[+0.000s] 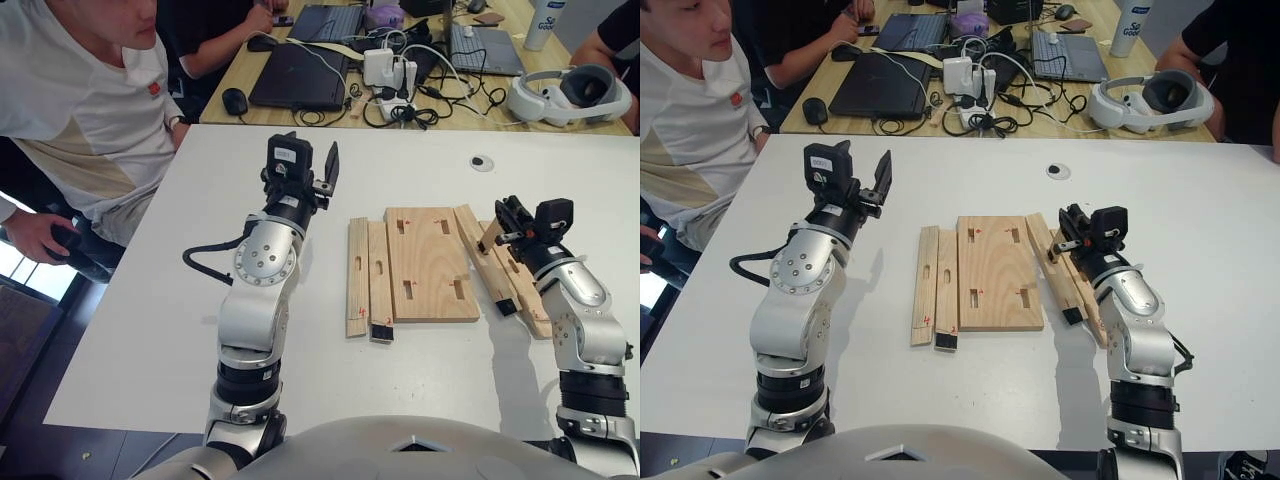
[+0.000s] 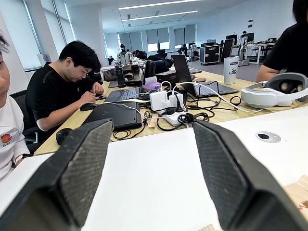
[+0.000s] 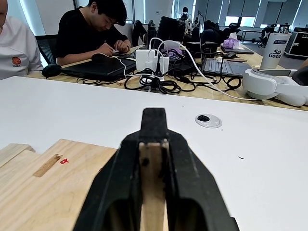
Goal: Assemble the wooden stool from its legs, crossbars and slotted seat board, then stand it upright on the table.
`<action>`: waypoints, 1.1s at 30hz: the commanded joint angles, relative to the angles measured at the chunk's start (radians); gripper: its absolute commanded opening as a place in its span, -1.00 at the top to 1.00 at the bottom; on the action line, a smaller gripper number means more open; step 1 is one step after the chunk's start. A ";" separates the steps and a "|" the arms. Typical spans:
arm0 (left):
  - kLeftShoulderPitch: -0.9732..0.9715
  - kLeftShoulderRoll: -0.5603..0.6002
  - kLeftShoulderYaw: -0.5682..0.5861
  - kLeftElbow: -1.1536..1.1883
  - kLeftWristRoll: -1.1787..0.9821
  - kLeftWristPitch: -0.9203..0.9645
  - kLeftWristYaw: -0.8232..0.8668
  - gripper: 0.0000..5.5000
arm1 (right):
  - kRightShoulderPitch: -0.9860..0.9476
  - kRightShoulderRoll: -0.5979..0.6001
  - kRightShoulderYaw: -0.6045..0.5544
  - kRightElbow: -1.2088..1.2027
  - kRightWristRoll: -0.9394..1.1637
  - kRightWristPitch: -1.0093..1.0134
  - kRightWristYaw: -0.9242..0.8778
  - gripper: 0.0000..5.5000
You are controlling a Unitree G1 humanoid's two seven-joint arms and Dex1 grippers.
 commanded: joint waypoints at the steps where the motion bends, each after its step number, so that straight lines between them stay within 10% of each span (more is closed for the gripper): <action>1: -0.015 0.006 -0.001 0.003 0.002 -0.006 -0.003 -0.11 | 0.055 0.003 0.005 0.065 -0.008 0.021 0.008 0.86; 11: -0.017 0.010 0.001 0.004 0.001 -0.005 -0.008 -0.11 | -0.036 0.013 -0.013 0.016 0.032 0.040 -0.024 0.86; 19: -0.012 0.007 -0.005 0.002 0.004 -0.005 -0.005 -0.11 | -0.069 0.029 -0.015 -0.101 0.079 0.088 -0.043 0.29; 33: -0.001 -0.002 -0.009 0.003 0.007 -0.010 0.008 -0.11 | -0.397 0.009 -0.035 -0.169 0.111 0.255 -0.186 0.29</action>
